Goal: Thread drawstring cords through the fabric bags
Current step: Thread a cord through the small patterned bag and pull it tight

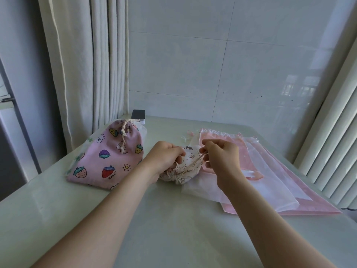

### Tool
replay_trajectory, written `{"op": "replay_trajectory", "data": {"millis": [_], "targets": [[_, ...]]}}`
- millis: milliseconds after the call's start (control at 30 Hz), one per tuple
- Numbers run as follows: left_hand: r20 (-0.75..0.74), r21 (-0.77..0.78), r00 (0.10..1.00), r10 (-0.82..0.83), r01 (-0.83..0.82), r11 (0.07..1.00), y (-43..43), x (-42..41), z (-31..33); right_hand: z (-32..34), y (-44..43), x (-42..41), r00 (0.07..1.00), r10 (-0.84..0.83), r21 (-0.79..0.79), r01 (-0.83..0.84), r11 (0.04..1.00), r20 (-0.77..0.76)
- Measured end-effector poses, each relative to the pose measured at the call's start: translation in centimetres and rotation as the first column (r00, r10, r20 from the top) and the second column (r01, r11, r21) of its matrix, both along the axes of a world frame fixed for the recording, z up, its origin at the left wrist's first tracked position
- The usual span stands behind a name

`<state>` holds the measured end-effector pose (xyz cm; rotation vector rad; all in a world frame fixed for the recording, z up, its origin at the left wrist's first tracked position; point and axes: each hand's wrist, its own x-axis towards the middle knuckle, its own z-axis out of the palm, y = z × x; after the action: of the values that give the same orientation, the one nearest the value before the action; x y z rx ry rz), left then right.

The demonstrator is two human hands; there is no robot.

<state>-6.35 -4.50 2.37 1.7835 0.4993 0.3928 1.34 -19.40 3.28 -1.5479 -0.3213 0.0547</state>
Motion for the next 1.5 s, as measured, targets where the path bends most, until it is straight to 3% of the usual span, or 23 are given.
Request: {"op": "replay_trajectory", "data": {"millis": [100,233,433,533,700,933,1100,1200,1367,1433,1500], "targets": [[-0.004,0.030,0.995,-0.095,0.095,0.995,0.1,-0.2,0.1,0.3,0.0,-0.4,0.988,0.070,0.051,-0.078,0.996,0.139],[-0.008,0.072,0.967,-0.255,0.255,0.964,-0.4,-0.8,0.7,0.4,-0.1,-0.7,0.935,0.139,0.001,-0.147,0.989,0.327],[0.042,0.073,0.937,-0.347,0.344,0.936,-0.5,-0.9,0.8,-0.2,0.1,-0.5,0.908,0.213,-0.043,-0.212,0.976,0.362],[0.044,0.056,0.955,-0.292,0.289,0.956,-0.3,-0.8,0.7,-0.6,0.1,-0.3,0.864,0.202,-0.248,-0.092,0.964,0.461],[-0.023,-0.047,0.980,-0.195,0.194,0.980,0.4,-0.6,0.3,-0.9,0.1,-0.9,0.743,0.394,-0.507,-0.085,0.858,0.541],[-0.036,-0.142,0.994,-0.100,0.094,0.985,0.4,-0.2,0.8,-1.1,0.2,-0.3,0.627,0.301,-0.436,0.069,0.897,0.718],[-0.081,-0.045,0.994,-0.068,0.065,0.997,0.4,-0.3,0.9,-1.4,0.4,0.1,0.565,0.325,-0.450,0.094,0.888,0.759],[-0.073,-0.028,0.997,-0.030,0.028,0.999,0.0,-0.8,1.5,-1.8,0.6,0.7,0.479,0.408,-0.525,0.135,0.840,0.777],[-0.032,0.072,0.999,0.034,-0.032,0.997,-0.4,-0.9,1.4,-2.0,0.6,1.0,0.314,0.514,-0.600,0.345,0.722,0.798],[-0.023,0.141,1.000,-0.002,0.006,0.990,-0.3,-0.8,1.0,-2.0,0.6,0.9,0.369,0.501,-0.617,0.350,0.705,0.782],[0.010,0.288,1.000,-0.021,0.018,0.958,0.0,-0.6,0.6,-2.1,0.7,1.0,0.499,0.448,-0.630,0.290,0.720,0.741]]}}
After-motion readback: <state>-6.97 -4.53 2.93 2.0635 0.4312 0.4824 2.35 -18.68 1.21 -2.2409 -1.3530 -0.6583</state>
